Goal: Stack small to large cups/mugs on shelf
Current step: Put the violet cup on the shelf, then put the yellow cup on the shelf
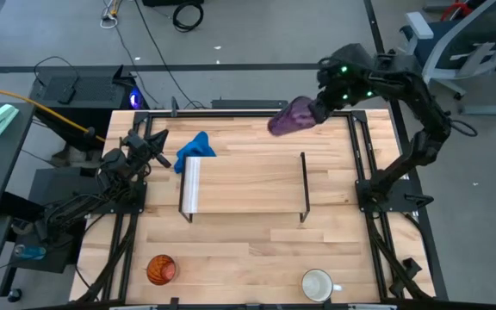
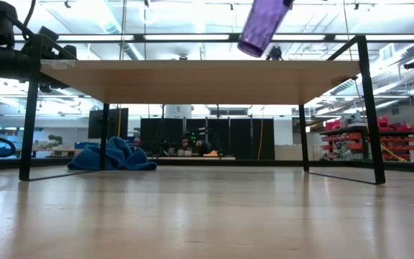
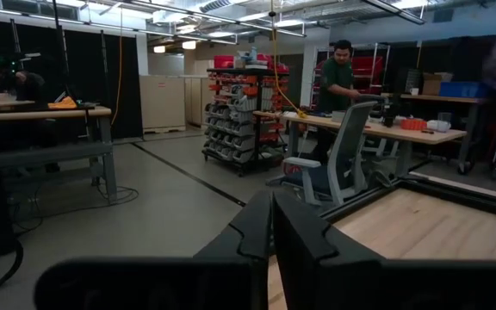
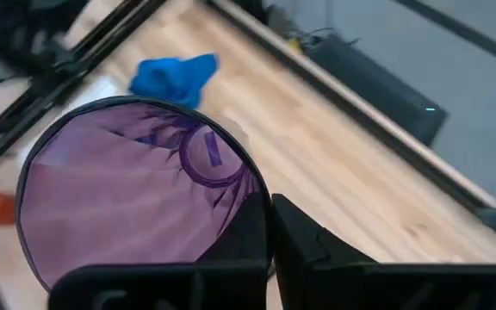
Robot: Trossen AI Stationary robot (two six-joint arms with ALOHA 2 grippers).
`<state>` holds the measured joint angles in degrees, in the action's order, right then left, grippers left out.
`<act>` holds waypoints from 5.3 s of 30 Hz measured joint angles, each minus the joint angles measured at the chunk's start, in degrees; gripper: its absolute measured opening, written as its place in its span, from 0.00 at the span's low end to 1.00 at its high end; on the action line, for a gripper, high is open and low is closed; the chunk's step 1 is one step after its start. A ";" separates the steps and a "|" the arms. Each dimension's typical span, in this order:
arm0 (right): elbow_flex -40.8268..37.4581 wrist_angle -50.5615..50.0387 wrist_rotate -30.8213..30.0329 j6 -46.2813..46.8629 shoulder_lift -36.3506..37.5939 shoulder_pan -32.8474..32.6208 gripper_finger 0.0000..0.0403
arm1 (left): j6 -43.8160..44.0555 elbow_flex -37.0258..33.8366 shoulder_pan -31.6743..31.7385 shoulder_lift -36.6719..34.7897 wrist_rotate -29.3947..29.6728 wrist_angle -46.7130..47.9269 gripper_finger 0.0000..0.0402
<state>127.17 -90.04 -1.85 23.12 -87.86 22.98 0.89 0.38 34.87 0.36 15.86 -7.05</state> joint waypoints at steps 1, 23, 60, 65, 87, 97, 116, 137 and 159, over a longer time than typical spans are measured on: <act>0.33 0.00 0.26 0.40 -0.50 -1.33 0.01 | 0.00 0.00 -0.02 0.00 0.00 0.00 0.06; -7.89 0.02 -7.69 9.68 -2.60 -22.77 0.01 | 1.55 0.02 -0.02 0.00 -0.02 0.31 0.06; -16.94 0.24 -5.59 8.14 -2.25 -22.75 0.01 | 1.53 0.02 -0.02 0.02 -0.02 1.14 0.07; -17.00 -0.08 -5.54 8.17 -1.96 -22.75 0.03 | 1.53 0.00 0.00 0.02 -0.02 1.14 0.06; -17.07 0.02 -5.11 8.38 -1.59 -22.75 0.14 | 1.53 0.00 0.00 0.02 -0.04 1.40 0.05; -17.05 0.02 -5.12 8.76 -1.60 -22.75 0.24 | 1.53 0.00 -0.01 0.02 -0.02 1.38 0.07; -15.58 -0.02 -6.19 8.18 -0.68 -22.75 0.32 | 1.55 0.00 -0.01 0.02 -0.03 1.35 0.07; -6.02 0.03 -17.43 9.82 13.81 -22.75 0.32 | 1.54 0.02 0.00 0.02 -0.04 1.39 0.08; -51.19 0.00 1.46 41.27 37.99 -25.38 0.22 | 3.87 0.02 0.00 0.02 -0.04 1.38 0.09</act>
<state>75.98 -90.04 -0.39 64.39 -49.87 -2.41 4.76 0.40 34.87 0.38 15.81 -5.67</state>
